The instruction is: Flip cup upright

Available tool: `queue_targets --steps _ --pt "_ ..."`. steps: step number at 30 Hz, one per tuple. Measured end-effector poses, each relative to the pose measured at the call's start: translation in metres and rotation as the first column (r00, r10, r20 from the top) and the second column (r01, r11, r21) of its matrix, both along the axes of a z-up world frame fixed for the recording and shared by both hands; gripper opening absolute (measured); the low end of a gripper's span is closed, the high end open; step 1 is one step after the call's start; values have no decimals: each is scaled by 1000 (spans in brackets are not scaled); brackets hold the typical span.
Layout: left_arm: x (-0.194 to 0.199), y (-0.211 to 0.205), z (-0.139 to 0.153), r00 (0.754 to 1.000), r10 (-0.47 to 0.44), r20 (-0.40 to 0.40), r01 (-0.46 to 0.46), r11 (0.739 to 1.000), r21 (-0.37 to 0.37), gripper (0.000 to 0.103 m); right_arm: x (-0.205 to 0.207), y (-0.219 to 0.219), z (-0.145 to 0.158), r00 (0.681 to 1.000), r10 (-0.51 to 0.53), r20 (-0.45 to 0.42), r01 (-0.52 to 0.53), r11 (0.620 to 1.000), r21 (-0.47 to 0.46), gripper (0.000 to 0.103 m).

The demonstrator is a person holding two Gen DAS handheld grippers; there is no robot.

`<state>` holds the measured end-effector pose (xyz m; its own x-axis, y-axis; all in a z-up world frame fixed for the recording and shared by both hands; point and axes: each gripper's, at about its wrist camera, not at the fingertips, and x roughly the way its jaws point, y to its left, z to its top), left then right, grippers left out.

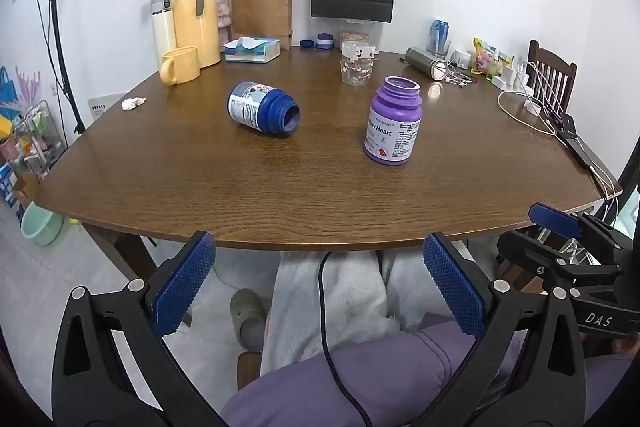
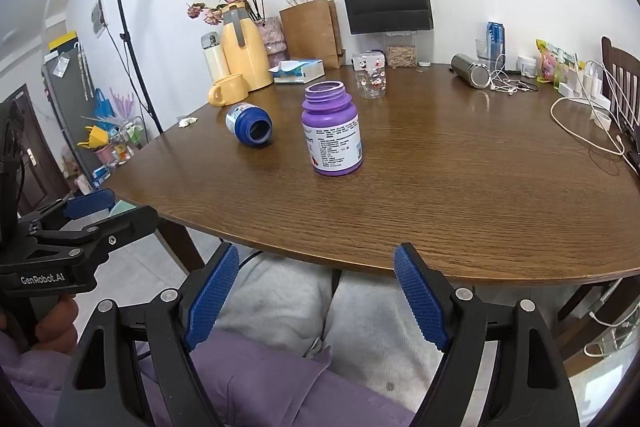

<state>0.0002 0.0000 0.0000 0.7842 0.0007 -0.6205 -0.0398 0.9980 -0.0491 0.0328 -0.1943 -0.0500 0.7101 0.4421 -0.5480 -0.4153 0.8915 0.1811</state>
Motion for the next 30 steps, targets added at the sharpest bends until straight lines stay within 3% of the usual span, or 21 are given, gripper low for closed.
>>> queue_targets --steps 30 --pt "3 5 -5 1000 26 -15 -26 1000 0 103 0 -3 5 1000 -16 2 16 1000 -1 84"
